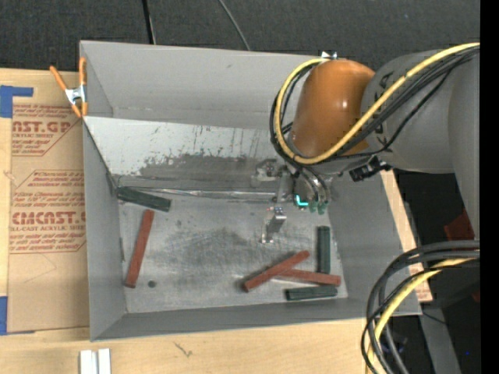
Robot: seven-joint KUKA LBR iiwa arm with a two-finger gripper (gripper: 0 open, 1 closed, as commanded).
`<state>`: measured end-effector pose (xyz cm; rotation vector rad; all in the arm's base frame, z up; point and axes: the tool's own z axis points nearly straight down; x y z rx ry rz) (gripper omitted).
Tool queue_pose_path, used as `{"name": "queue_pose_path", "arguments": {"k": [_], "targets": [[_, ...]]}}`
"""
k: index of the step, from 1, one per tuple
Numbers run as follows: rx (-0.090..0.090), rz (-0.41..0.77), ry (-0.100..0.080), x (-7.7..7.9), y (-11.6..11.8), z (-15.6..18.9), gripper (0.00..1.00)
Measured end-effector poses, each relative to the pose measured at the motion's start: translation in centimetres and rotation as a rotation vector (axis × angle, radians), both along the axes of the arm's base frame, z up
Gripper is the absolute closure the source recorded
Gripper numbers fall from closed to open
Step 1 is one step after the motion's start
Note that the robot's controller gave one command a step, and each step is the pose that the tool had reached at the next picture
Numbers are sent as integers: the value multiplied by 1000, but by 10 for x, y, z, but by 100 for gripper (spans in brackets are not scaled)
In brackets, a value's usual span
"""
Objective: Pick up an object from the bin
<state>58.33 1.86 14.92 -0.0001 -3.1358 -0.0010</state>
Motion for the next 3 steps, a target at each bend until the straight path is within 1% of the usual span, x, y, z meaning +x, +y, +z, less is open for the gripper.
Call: {"name": "queue_pose_path", "arguments": {"k": [1,2,3], "targets": [[0,0,-7,2,0,4,0],[0,180,-5,-83,-51,-60,100],[0,180,-5,-83,-51,-60,100]]}}
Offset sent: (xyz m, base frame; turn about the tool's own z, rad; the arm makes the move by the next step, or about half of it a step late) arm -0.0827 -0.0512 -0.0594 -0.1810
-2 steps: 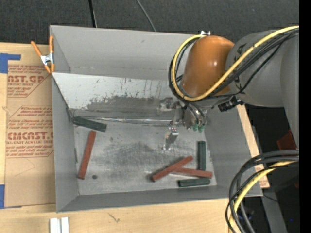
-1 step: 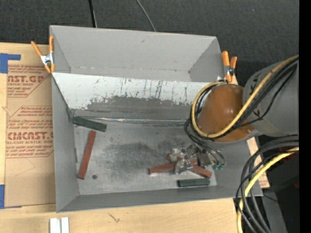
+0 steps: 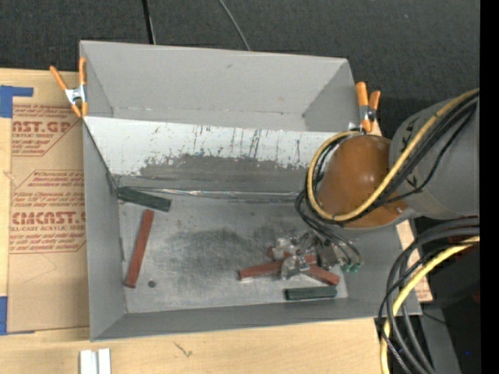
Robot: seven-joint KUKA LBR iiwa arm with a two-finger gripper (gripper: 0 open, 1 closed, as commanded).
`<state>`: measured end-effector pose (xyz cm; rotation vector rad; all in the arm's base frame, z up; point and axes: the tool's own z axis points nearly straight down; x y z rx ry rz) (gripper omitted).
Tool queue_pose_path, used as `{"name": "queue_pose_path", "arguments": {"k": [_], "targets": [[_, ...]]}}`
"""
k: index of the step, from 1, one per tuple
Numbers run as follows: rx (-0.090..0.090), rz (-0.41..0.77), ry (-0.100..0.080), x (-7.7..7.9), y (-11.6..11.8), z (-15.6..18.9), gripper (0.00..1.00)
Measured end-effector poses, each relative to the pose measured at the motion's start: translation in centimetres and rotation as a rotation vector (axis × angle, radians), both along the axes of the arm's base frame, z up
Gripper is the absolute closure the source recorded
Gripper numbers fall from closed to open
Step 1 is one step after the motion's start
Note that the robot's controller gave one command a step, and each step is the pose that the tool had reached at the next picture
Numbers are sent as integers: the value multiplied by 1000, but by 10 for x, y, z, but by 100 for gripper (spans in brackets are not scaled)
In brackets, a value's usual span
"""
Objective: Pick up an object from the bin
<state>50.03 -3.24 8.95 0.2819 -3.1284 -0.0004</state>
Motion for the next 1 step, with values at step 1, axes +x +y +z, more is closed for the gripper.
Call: {"name": "queue_pose_path", "arguments": {"k": [1], "targets": [[0,11,-7,1,8,174,100]]}}
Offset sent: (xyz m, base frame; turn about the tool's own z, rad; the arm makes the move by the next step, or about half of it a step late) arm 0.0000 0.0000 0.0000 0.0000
